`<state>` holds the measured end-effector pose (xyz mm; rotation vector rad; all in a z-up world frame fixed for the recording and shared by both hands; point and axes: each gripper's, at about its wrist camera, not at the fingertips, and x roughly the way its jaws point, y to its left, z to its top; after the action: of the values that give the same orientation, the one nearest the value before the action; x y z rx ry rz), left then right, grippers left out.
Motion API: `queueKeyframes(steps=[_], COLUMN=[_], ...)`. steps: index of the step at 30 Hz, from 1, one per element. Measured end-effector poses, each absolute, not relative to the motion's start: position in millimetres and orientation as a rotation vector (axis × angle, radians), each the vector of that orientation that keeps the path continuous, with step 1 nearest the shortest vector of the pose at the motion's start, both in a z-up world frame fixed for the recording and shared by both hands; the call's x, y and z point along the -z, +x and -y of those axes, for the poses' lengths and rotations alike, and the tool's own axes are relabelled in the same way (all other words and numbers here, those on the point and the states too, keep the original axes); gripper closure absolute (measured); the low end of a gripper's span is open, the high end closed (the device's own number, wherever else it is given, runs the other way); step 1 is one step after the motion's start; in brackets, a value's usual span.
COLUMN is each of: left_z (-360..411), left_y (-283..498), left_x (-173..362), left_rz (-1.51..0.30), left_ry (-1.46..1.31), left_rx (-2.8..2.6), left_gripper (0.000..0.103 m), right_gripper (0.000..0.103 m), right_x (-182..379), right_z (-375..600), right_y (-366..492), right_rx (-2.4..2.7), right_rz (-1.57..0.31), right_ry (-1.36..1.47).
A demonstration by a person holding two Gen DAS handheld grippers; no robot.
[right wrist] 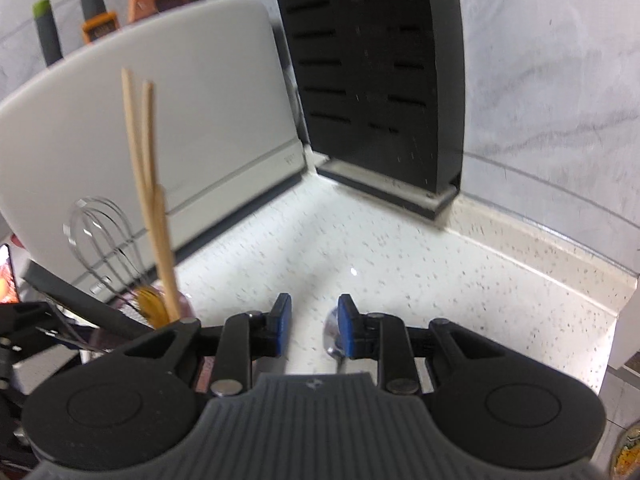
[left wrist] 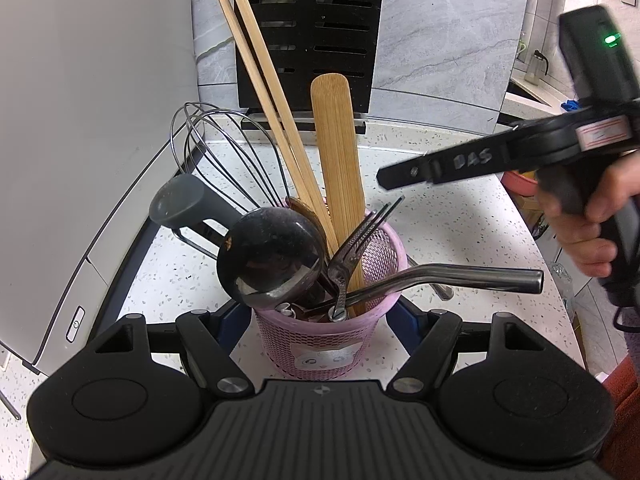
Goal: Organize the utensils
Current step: 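Move the right gripper to the silver spoon and grasp it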
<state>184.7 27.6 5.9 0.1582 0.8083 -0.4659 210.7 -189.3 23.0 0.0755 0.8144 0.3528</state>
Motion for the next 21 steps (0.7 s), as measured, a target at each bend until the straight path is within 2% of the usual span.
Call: queueKeyframes(steps=[15, 21], left_z=[-27.9, -27.8], left_y=[185.5, 185.4], left_x=[-5.9, -6.0], left_rz=[-0.806, -0.806], left_ry=[0.156, 0.156], left_rx=[0.464, 0.464], left_gripper=[0.018, 0.018], right_gripper=[0.078, 0.074], right_x=[22.4, 29.2], right_z=[181.6, 176.1], right_y=[235.8, 238.5], right_rx=[-0.288, -0.286], right_rz=[-0.950, -0.969], right_ry=[-0.024, -0.043])
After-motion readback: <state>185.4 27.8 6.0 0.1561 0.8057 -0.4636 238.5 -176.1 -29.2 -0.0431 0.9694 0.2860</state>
